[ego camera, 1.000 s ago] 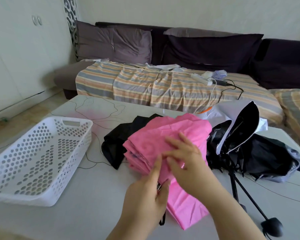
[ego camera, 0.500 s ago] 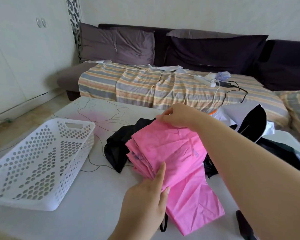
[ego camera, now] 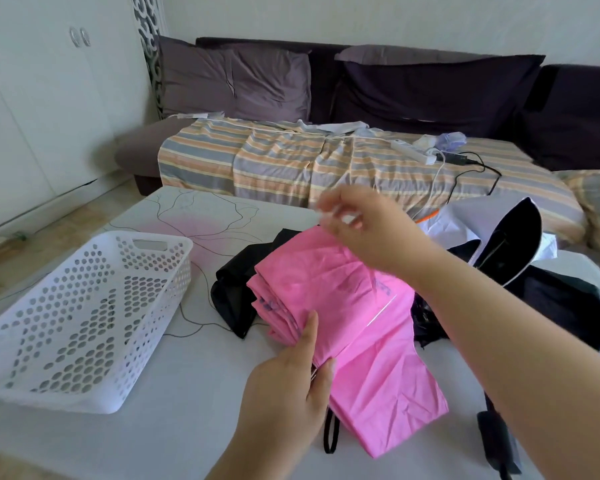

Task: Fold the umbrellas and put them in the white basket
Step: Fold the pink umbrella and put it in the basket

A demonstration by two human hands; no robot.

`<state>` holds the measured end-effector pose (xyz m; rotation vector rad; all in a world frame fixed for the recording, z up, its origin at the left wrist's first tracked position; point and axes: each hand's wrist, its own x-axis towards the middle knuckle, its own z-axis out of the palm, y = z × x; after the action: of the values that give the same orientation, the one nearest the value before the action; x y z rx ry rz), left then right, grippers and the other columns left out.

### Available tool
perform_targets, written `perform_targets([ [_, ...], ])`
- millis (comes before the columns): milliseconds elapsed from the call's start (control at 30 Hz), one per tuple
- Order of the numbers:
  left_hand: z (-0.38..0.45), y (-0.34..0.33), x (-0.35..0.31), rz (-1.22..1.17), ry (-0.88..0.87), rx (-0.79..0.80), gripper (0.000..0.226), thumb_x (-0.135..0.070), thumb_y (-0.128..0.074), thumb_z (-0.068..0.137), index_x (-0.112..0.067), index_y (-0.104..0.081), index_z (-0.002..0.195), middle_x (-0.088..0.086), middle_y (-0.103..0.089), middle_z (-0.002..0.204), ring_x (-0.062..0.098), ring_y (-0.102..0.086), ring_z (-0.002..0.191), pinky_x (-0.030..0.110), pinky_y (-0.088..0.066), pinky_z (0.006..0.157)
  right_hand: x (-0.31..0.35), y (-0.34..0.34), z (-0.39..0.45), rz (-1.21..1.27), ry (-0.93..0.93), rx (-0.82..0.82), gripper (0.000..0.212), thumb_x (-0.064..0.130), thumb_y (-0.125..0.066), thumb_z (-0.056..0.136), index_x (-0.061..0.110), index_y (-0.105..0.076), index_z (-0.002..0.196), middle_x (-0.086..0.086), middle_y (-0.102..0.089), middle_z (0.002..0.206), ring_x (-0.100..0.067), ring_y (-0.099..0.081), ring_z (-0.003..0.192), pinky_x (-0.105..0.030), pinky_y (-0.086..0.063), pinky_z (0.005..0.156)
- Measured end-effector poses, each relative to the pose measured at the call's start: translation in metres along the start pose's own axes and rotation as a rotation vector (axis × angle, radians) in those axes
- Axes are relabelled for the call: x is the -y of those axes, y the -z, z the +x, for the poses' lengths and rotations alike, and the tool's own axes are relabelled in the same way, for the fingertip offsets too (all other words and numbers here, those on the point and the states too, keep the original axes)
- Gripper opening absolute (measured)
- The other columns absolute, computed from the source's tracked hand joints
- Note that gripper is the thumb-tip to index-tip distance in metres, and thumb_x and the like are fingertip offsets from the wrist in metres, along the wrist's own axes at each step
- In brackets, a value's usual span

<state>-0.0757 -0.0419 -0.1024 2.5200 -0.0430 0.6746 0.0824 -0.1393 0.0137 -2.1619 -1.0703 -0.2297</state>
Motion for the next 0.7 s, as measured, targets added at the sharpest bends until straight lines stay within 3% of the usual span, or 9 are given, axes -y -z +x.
perform_targets([
  [67,0.001,0.002,-0.001,0.005,-0.005,-0.006,0.057,-0.04,-0.045,0.083,-0.007,-0.059,0.126,-0.006,-0.008,0.044,0.007,-0.032,0.036,0.006,-0.017,0.034,0.0,-0.001,-0.029,-0.063,0.153,0.179,0.019,0.02,-0.056,0.093,0.018,-0.069,0.106,0.013,-0.065,0.101,0.001,-0.058,0.088,-0.012,-0.045,0.082],
  [133,0.001,0.001,-0.003,0.016,-0.04,0.0,0.056,-0.04,-0.045,0.082,-0.005,-0.063,0.122,-0.003,-0.031,0.04,0.009,-0.041,0.039,0.013,-0.026,0.036,0.0,-0.01,-0.044,-0.181,0.23,0.397,0.031,0.024,-0.048,0.094,0.019,-0.069,0.116,0.008,-0.067,0.118,-0.005,-0.055,0.111,-0.022,-0.037,0.102],
  [200,-0.002,-0.002,-0.006,0.021,-0.079,0.015,0.054,-0.041,-0.044,0.084,-0.004,-0.065,0.119,-0.005,-0.048,0.046,0.005,-0.042,0.037,0.015,-0.029,0.037,0.0,-0.02,-0.043,-0.394,0.17,0.58,0.039,0.025,-0.036,0.1,0.03,-0.054,0.135,0.015,-0.05,0.141,-0.006,-0.035,0.136,-0.033,-0.017,0.116],
  [300,-0.004,-0.003,-0.01,0.003,-0.1,-0.004,0.054,-0.043,-0.042,0.087,-0.006,-0.066,0.118,-0.009,-0.053,0.05,0.003,-0.043,0.037,0.014,-0.03,0.037,0.004,-0.025,-0.028,-0.505,0.11,0.646,0.044,0.023,-0.029,0.102,0.034,-0.045,0.141,0.015,-0.043,0.147,-0.007,-0.026,0.141,-0.033,-0.008,0.117],
  [400,-0.004,-0.002,-0.012,-0.058,-0.014,-0.043,0.048,-0.038,-0.048,0.084,-0.011,-0.066,0.119,-0.006,-0.056,0.051,0.009,-0.05,0.045,0.011,-0.032,0.038,0.006,-0.02,-0.03,-0.286,0.197,0.269,0.04,0.019,-0.04,0.095,0.017,-0.058,0.131,0.001,-0.057,0.136,-0.018,-0.041,0.135,-0.043,-0.025,0.115],
  [467,-0.001,0.001,-0.014,-0.17,0.188,-0.112,0.039,-0.034,-0.052,0.092,-0.024,-0.056,0.13,-0.003,-0.054,0.052,0.014,-0.05,0.054,0.01,-0.034,0.043,0.006,-0.013,-0.045,-0.101,0.104,-0.185,0.036,0.017,-0.047,0.093,0.012,-0.059,0.126,0.0,-0.061,0.127,-0.013,-0.048,0.122,-0.029,-0.036,0.106],
  [533,0.002,-0.002,-0.013,-0.36,0.403,-0.121,0.043,-0.033,-0.053,0.093,-0.037,-0.045,0.135,-0.007,-0.057,0.057,0.008,-0.047,0.049,0.018,-0.041,0.053,0.011,-0.01,-0.069,0.024,-0.16,-0.427,0.03,0.014,-0.053,0.093,0.017,-0.058,0.122,0.008,-0.058,0.114,-0.006,-0.052,0.105,-0.016,-0.039,0.091],
  [633,0.007,0.003,-0.018,-0.617,0.549,-0.112,0.042,-0.027,-0.056,0.092,-0.038,-0.049,0.132,0.0,-0.065,0.065,0.01,-0.05,0.051,0.027,-0.045,0.056,0.011,-0.023,-0.107,0.107,-0.483,-0.386,0.02,0.017,-0.057,0.091,0.027,-0.058,0.109,0.009,-0.056,0.097,0.0,-0.054,0.081,-0.011,-0.041,0.071],
  [700,0.009,0.006,-0.027,-0.779,0.616,-0.134,0.033,-0.025,-0.054,0.093,-0.043,-0.052,0.121,0.001,-0.063,0.061,0.009,-0.05,0.046,0.025,-0.046,0.05,0.014,-0.038,-0.125,0.187,-0.581,-0.294,0.02,0.019,-0.058,0.092,0.033,-0.058,0.105,0.008,-0.058,0.098,0.004,-0.055,0.079,-0.009,-0.042,0.068],
])
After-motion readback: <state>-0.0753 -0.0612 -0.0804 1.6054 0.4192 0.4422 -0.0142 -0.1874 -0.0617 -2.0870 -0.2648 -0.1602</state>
